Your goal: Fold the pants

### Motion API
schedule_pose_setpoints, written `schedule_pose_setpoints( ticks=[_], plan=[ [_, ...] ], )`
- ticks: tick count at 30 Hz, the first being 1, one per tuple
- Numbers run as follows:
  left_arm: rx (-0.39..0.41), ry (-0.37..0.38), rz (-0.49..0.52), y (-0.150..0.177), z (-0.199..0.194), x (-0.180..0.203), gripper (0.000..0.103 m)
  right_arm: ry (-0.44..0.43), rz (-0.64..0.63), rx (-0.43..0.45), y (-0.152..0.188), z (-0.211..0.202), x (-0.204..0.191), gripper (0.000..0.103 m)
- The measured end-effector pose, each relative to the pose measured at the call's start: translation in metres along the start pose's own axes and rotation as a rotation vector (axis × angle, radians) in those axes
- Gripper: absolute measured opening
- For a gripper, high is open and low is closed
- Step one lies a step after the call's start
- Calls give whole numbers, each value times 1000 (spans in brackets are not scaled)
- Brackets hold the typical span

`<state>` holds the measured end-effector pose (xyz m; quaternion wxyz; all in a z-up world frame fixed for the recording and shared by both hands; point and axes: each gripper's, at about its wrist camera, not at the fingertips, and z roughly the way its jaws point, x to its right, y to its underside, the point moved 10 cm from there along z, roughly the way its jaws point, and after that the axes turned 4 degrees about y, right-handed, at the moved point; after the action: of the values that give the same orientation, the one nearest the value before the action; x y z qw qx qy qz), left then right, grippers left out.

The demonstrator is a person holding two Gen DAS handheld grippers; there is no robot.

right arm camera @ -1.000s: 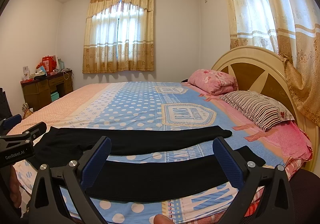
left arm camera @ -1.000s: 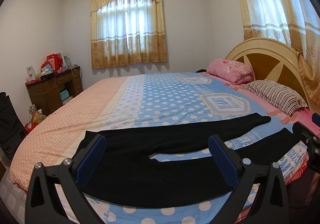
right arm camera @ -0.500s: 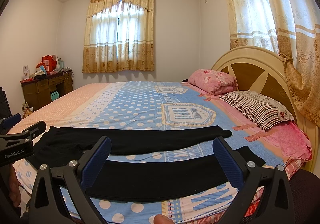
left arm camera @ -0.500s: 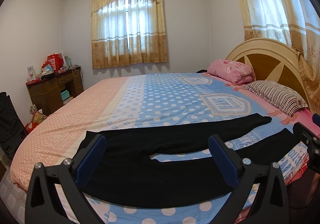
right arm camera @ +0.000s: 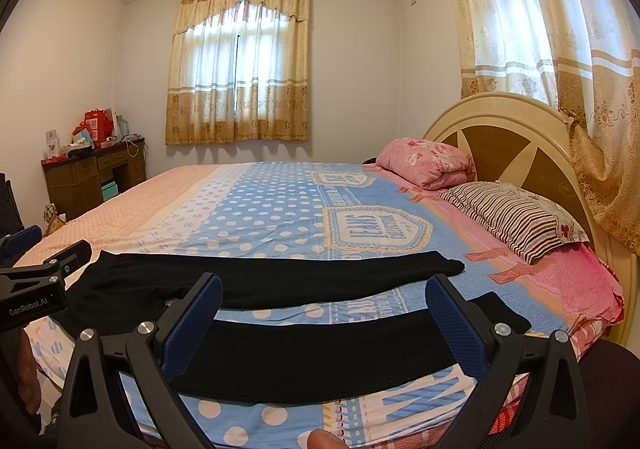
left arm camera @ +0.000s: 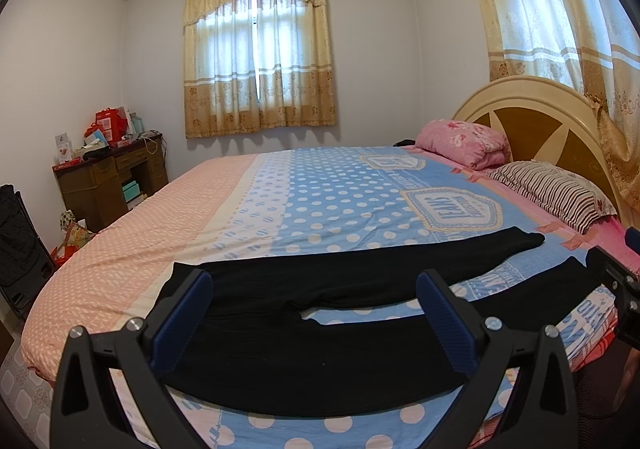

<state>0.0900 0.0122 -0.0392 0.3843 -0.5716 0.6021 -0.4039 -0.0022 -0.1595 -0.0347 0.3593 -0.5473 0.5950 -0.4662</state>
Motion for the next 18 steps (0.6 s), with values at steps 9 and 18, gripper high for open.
schedule_pose_setpoints(
  ticks=[9, 18],
  plan=[
    [0, 1, 0, 0, 0, -1, 103, 0, -2, 0, 0, 0, -1, 102],
    [-1, -1, 0, 1, 0, 0, 103, 0, -4, -3, 3, 1, -1, 102]
  ],
)
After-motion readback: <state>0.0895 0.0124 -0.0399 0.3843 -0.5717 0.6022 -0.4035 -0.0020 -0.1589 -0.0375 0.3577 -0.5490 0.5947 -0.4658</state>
